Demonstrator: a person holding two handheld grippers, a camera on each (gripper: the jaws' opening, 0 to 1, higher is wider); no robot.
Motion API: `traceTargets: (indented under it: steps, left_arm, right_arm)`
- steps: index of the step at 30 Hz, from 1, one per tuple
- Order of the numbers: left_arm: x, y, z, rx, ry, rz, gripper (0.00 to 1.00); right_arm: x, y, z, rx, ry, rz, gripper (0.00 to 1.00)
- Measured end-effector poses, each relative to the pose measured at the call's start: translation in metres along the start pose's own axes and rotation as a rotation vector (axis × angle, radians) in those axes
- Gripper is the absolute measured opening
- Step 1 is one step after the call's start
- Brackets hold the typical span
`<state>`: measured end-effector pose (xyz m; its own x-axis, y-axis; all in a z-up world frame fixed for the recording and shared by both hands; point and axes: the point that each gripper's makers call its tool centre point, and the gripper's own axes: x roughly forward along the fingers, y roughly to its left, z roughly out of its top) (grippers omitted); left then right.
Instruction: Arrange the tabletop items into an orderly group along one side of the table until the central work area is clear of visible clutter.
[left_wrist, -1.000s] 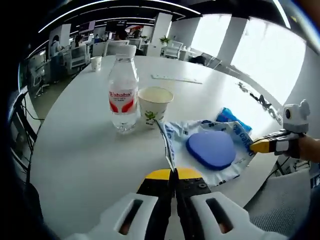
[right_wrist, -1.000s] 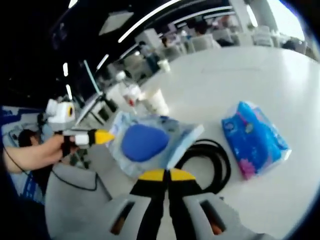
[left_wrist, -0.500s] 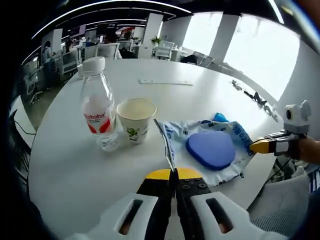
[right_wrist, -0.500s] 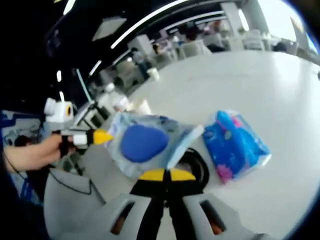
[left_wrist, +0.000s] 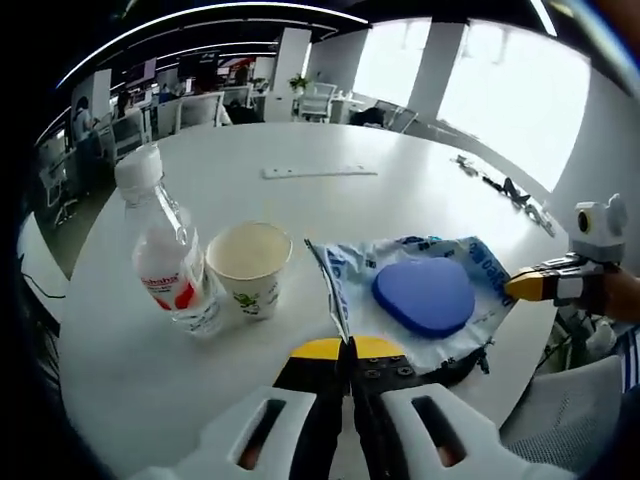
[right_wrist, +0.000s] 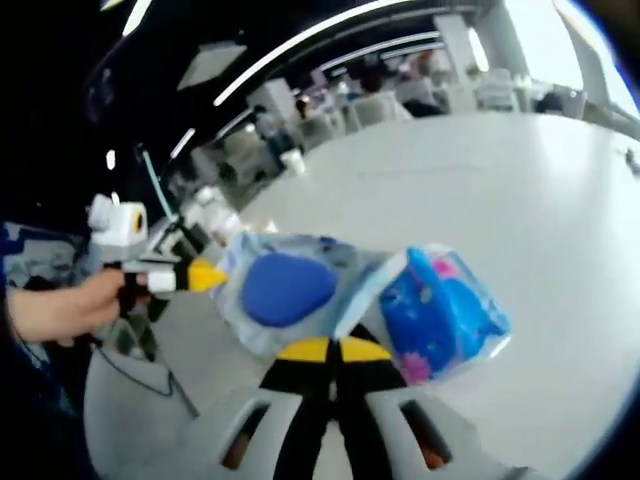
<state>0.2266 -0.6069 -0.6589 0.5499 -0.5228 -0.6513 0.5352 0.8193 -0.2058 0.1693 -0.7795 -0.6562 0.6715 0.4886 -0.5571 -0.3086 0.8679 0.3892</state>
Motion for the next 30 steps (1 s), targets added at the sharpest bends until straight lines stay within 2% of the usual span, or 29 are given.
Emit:
traceTargets:
  steps: [10, 13, 21, 30]
  left_arm:
    - [0.015, 0.0, 0.008, 0.005, 0.006, 0.026, 0.0]
    - [0.022, -0.002, 0.012, 0.029, 0.016, 0.047, 0.0]
    - [0.034, -0.002, 0.021, 0.032, 0.026, 0.075, 0.0]
    - [0.051, 0.004, 0.022, 0.08, 0.08, 0.123, 0.01]
  right_arm:
    - [0.002, -0.01, 0.01, -0.015, -0.007, -0.024, 0.0]
    - [0.004, -0.015, 0.016, -0.022, -0.01, -0.034, 0.0]
    - [0.007, -0.027, 0.033, -0.037, -0.022, -0.051, 0.0]
    - [0.021, -0.036, 0.04, -0.049, -0.01, -0.056, 0.0]
